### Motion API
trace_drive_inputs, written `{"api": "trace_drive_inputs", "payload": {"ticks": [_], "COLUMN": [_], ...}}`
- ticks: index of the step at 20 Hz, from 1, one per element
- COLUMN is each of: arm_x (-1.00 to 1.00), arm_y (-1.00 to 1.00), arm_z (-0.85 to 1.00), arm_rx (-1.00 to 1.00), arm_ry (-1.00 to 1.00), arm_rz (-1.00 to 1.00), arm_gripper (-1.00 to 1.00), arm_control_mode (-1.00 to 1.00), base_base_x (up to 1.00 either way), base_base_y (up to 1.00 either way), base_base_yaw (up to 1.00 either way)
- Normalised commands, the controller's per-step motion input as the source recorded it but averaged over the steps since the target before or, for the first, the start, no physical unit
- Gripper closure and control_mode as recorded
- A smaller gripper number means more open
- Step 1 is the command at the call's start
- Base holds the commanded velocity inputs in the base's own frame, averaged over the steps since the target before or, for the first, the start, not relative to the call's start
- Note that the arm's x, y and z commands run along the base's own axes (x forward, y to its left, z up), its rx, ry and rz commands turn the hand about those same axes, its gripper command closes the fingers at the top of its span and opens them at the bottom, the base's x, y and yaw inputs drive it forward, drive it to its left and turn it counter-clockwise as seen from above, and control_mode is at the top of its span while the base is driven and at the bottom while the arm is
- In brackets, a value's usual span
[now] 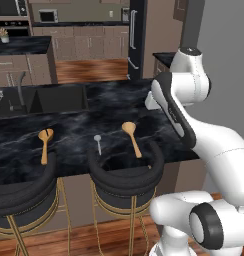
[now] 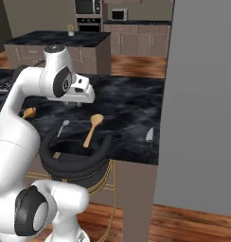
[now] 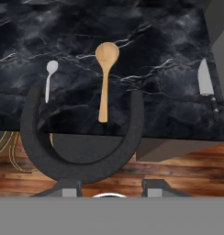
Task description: Pick up the metallic utensils from the counter and place them in the open drawer. Make sure not to pick up any wooden utensils.
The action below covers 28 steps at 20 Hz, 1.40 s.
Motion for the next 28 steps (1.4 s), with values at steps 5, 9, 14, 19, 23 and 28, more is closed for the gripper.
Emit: {"api": "trace_drive_inputs", "payload": {"ticks": [5, 9, 14, 19, 23, 28], "arm_x": [-0.26, -0.28, -0.01, 0.36, 0.48, 0.64], "arm_y": [0.04, -0.03, -0.67, -0.97, -1.00, -0.85], "arm_z": [0.00, -0.21, -0.52, -0.65, -0.66, -0.61], "arm_rx": [0.00, 0.00, 0.00, 0.00, 0.00, 0.00], "arm_ry": [0.01, 0.12, 0.07, 0.15, 0.15, 0.16], "arm_rz": [0.04, 0.01, 0.02, 0.02, 0.04, 0.02], "arm_gripper": [-1.00, -1.00, -1.00, -1.00, -1.00, -1.00], "arm_control_mode": [-1.00, -1.00, -1.00, -1.00, -1.00, -1.00], "base_base_x": [0.00, 0.00, 0.00, 0.00, 0.00, 0.00], "base_base_y": [0.00, 0.00, 0.00, 0.00, 0.00, 0.00], "base_base_yaw": [0.00, 0.00, 0.00, 0.00, 0.00, 0.00]}}
